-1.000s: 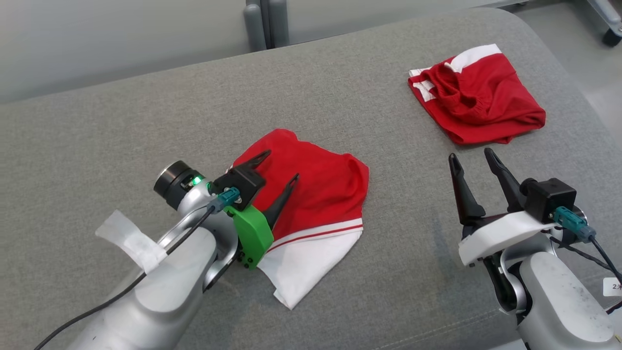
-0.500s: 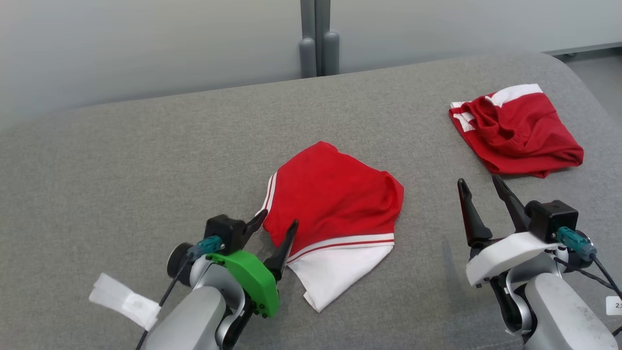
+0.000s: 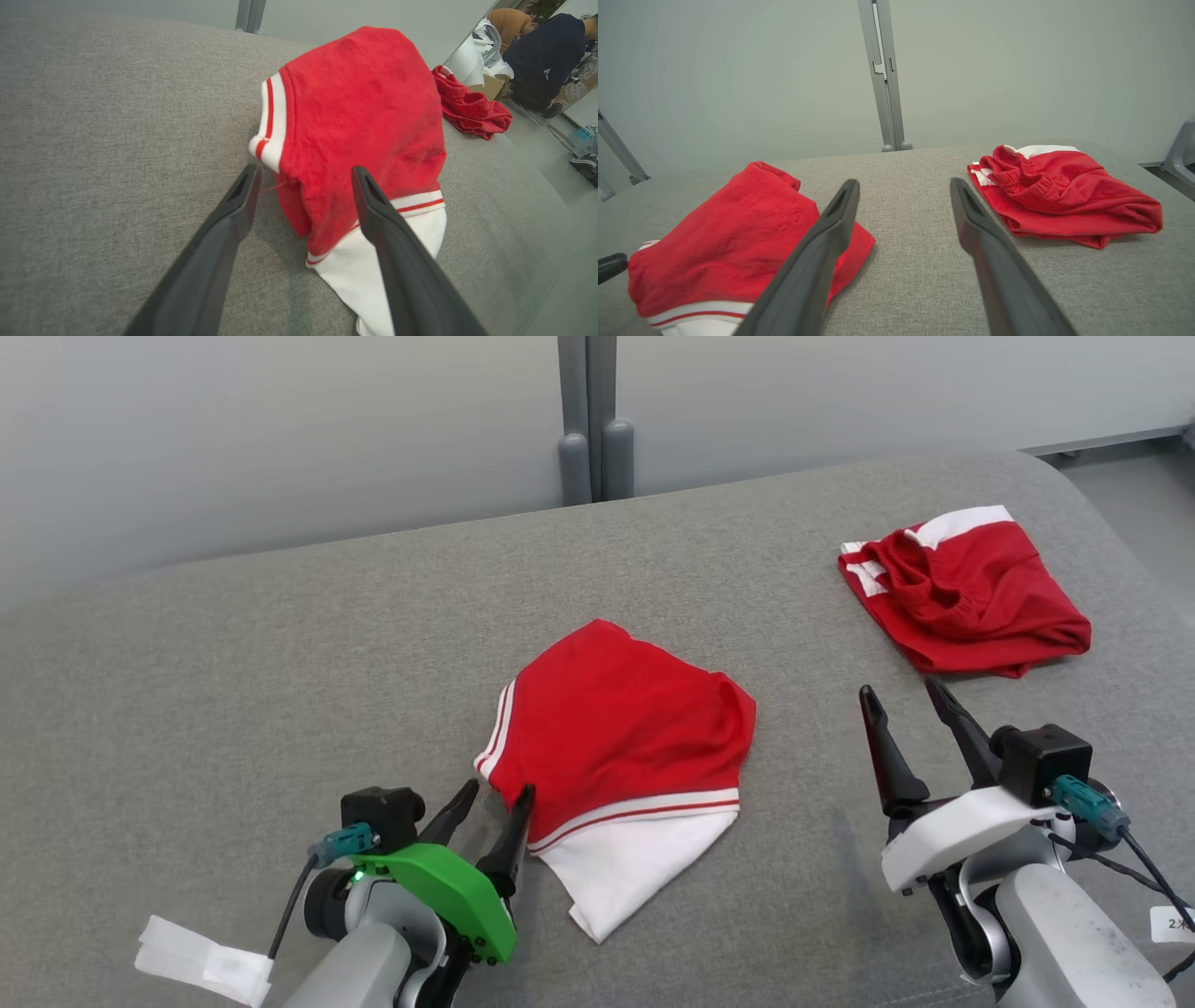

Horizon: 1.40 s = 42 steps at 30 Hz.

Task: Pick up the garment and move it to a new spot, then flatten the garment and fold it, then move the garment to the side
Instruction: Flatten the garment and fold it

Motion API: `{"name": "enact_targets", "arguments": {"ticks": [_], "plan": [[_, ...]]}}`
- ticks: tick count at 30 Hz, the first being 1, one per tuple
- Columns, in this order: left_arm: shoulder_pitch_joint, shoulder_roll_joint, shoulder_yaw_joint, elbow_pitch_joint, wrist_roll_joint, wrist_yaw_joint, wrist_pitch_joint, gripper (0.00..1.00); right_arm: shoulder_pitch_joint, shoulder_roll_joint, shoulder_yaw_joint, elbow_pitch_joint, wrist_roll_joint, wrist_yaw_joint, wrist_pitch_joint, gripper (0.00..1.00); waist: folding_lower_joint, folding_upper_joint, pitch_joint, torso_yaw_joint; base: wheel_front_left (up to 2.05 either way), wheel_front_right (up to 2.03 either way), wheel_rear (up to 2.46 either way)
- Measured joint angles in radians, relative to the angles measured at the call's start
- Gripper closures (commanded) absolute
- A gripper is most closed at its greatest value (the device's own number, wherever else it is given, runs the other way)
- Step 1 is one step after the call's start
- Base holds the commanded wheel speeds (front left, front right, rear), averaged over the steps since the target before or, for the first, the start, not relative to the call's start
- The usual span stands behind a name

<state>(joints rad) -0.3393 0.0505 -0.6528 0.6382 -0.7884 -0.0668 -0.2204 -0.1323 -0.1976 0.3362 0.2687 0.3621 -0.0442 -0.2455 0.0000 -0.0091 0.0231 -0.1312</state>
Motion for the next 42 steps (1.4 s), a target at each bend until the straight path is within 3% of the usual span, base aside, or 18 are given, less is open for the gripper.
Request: {"name": "enact_targets", "arguments": {"ticks": [10, 15, 19, 21, 22, 23, 24, 25, 32, 42], "plan": [[-0.001, -0.004, 0.005, 0.018, -0.019, -0.003, 0.002, 0.04, 0.000, -0.017, -0.013, -0.009, 0.000, -0.001, 0.000, 0.00, 0.0000, 0.0000, 0.026, -0.055, 0.00, 0.00, 0.00], [-0.002, -0.005, 0.024, 0.056, -0.044, 0.028, 0.010, 0.00, 0.000, -0.020, -0.023, -0.011, 0.000, -0.003, 0.000, 0.00, 0.0000, 0.0000, 0.038, -0.065, 0.00, 0.00, 0.00], [-0.005, -0.005, 0.020, 0.053, -0.052, 0.024, 0.009, 0.02, 0.000, -0.021, -0.027, -0.015, 0.000, -0.003, 0.000, 0.00, 0.0000, 0.0000, 0.043, -0.066, 0.00, 0.00, 0.00], [-0.012, -0.005, 0.008, 0.045, -0.052, 0.014, 0.008, 0.28, 0.000, -0.021, -0.027, -0.016, 0.000, -0.003, 0.000, 0.00, 0.0000, 0.0000, 0.044, -0.066, 0.00, 0.00, 0.00], [-0.014, -0.006, 0.005, 0.037, -0.052, 0.012, 0.008, 0.52, 0.000, -0.021, -0.027, -0.016, 0.000, -0.003, 0.000, 0.00, 0.0000, 0.0000, 0.045, -0.066, 0.00, 0.00, 0.00], [-0.018, -0.006, 0.002, 0.030, -0.052, 0.006, 0.006, 0.65, 0.000, -0.021, -0.027, -0.017, 0.000, -0.003, 0.000, 0.00, 0.0000, 0.0000, 0.046, -0.065, 0.00, 0.00, 0.00], [-0.022, -0.006, 0.000, 0.026, -0.052, 0.004, 0.002, 0.93, 0.000, -0.021, -0.027, -0.017, 0.000, -0.003, 0.000, 0.00, 0.0000, 0.0000, 0.046, -0.065, 0.00, 0.00, 0.00], [-0.028, -0.006, -0.001, 0.021, -0.052, -0.002, -0.001, 1.00, -0.001, -0.021, -0.027, -0.018, 0.000, -0.003, 0.000, 0.00, 0.0000, 0.0000, 0.047, -0.065, 0.00, 0.00, 0.00], [-0.084, -0.006, -0.002, -0.058, -0.050, -0.022, -0.019, 1.00, 0.000, -0.025, -0.047, -0.019, 0.002, -0.014, 0.000, 0.00, 0.0000, 0.0000, 0.046, -0.056, 0.00, 0.00, 0.00], [-0.231, -0.008, -0.058, -0.281, -0.051, -0.040, -0.028, 1.00, 0.000, -0.013, -0.030, -0.015, 0.008, -0.016, 0.000, 0.00, 0.0000, 0.0000, 0.025, -0.021, 0.00, 0.00, 0.00]]}}
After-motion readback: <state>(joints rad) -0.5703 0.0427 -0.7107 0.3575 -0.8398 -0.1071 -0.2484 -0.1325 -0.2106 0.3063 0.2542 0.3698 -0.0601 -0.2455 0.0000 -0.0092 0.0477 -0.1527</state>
